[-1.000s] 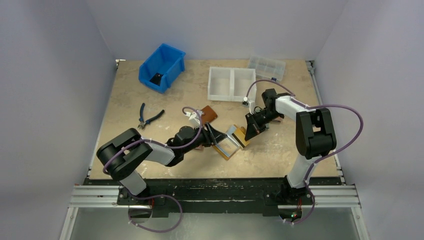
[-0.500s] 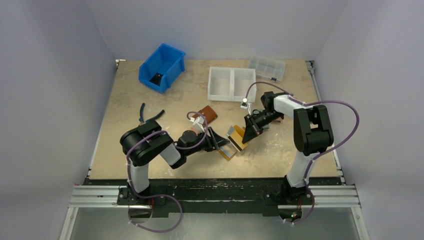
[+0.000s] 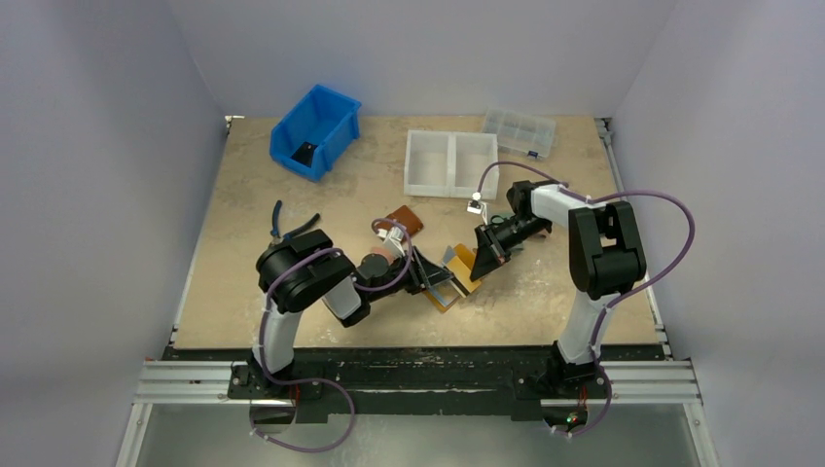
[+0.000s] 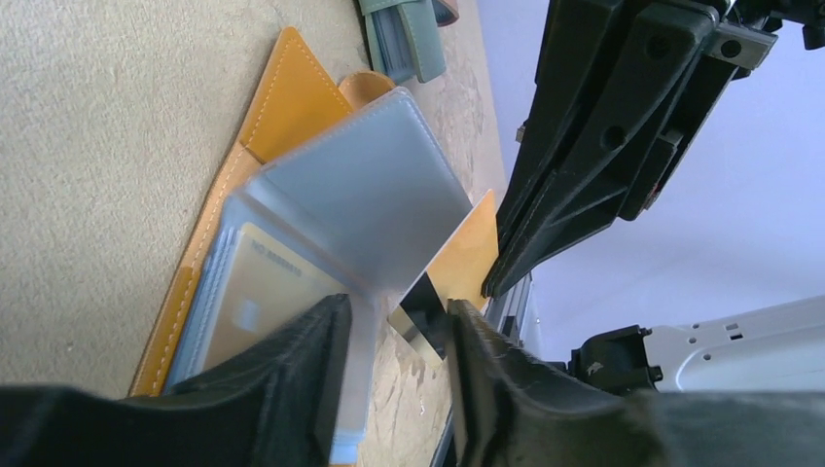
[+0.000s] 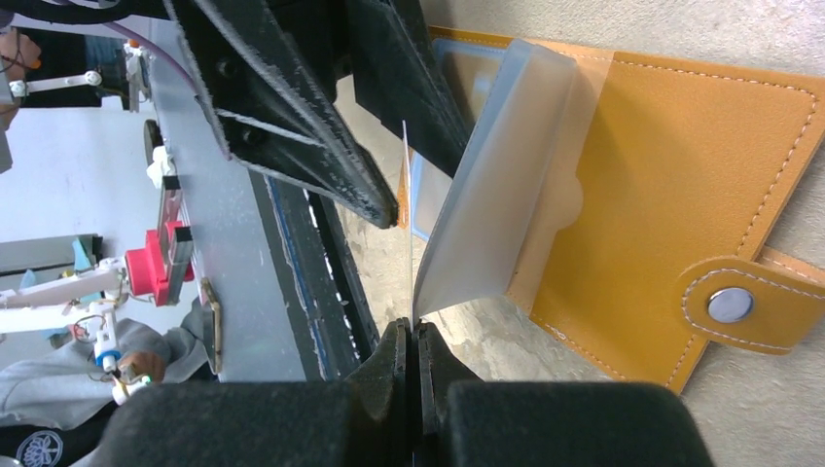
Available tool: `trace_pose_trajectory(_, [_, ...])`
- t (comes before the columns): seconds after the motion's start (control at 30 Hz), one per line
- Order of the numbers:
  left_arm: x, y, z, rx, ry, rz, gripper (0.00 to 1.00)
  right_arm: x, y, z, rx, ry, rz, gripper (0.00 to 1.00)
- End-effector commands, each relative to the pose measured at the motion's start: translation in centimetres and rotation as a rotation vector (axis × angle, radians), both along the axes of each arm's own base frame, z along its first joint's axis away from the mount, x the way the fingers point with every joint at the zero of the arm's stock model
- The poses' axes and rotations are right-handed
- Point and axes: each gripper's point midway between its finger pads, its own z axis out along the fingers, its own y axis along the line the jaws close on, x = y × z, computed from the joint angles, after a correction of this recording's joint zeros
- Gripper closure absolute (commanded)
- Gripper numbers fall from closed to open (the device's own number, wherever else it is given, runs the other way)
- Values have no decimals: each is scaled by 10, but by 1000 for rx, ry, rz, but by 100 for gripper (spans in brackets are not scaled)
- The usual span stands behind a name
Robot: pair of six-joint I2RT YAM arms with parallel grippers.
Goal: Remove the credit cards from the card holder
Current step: Remove the credit card from the card holder, then place the credit card in the storage box.
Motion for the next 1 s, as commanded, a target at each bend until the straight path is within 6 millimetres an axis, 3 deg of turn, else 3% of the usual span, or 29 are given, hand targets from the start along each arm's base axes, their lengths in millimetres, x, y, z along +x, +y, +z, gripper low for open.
trace_pose_trajectory(0.0, [4,-12,31,-117,-61,-18,61,4,5,8,34,-11,9,100])
trace_pose_trajectory(0.13, [3,-13,39,-131,-96,-30,74,4,6,7,33,-11,10,100])
trace_pose_trajectory(0.33, [-1,-14,51,-157,-151,-57,80,4,6,8,34,-12,9,100])
trace_pose_trajectory(0.47, [-4,-13,57,-169,-177,-68,100,5,6,9,34,-19,9,94])
trace_pose_trajectory(0.6, [-6,-8,57,-111,-222,-79,100,7,5,13,28,-50,6,76])
trace_pose_trajectory(0.73, [-6,2,54,39,-303,-81,100,13,1,17,-10,-123,-11,64])
trace_pose_trajectory(0.97, [-3,32,59,396,-519,-81,100,23,-6,44,-33,-313,-13,56])
